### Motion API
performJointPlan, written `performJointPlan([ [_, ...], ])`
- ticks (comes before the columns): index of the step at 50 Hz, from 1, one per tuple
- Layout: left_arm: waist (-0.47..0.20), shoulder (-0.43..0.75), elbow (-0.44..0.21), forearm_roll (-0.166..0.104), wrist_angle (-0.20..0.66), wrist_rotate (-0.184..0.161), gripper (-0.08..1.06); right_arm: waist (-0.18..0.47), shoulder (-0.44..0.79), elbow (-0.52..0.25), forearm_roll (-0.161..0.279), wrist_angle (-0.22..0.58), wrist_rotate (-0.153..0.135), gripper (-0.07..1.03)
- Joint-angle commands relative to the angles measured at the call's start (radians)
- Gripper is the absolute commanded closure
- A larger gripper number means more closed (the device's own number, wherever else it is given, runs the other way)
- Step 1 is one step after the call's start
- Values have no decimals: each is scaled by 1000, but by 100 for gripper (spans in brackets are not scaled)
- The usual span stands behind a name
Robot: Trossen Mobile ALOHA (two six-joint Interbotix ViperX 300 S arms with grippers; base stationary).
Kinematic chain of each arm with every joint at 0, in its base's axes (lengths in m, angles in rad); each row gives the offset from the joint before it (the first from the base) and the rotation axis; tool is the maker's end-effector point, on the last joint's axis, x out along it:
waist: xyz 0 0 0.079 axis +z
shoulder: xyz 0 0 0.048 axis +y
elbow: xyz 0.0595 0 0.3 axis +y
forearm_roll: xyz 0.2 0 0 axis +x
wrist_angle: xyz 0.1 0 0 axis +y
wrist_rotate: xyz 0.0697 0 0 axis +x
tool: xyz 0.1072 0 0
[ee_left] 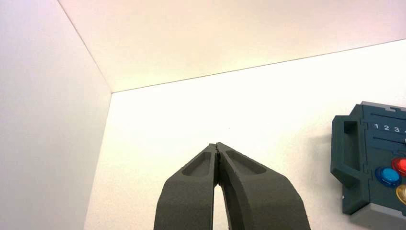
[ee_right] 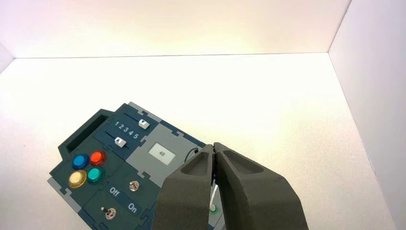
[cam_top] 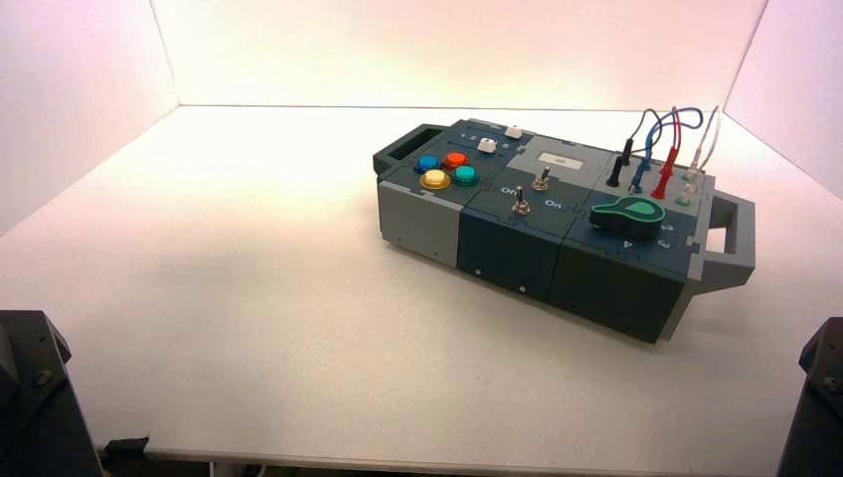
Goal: Move the bottom slider to position 5.
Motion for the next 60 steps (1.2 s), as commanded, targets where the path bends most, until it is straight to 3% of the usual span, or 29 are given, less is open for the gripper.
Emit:
performJointPlan([
  [1,-5,0,-29,2,-2,3,101,5,6,-18,3,-5,-2,98],
  [16,-9,0,-25,0,5,5,101,23,6,-20,3,-5,-2,98],
  [29,-94,37,-25,2,8,5,101,34,6,-18,3,0,-2,98],
  [39,-235,187,-103,-14,49,-6,101,34,6,-20,3,6,-2,98],
  [47,-350,390,-209,-17,80,-11,101,35,11,-23,5,6,-2,98],
  [60,-413,657,-408,-17,100,-20,101,35,9,-25,6,17,-2,98],
])
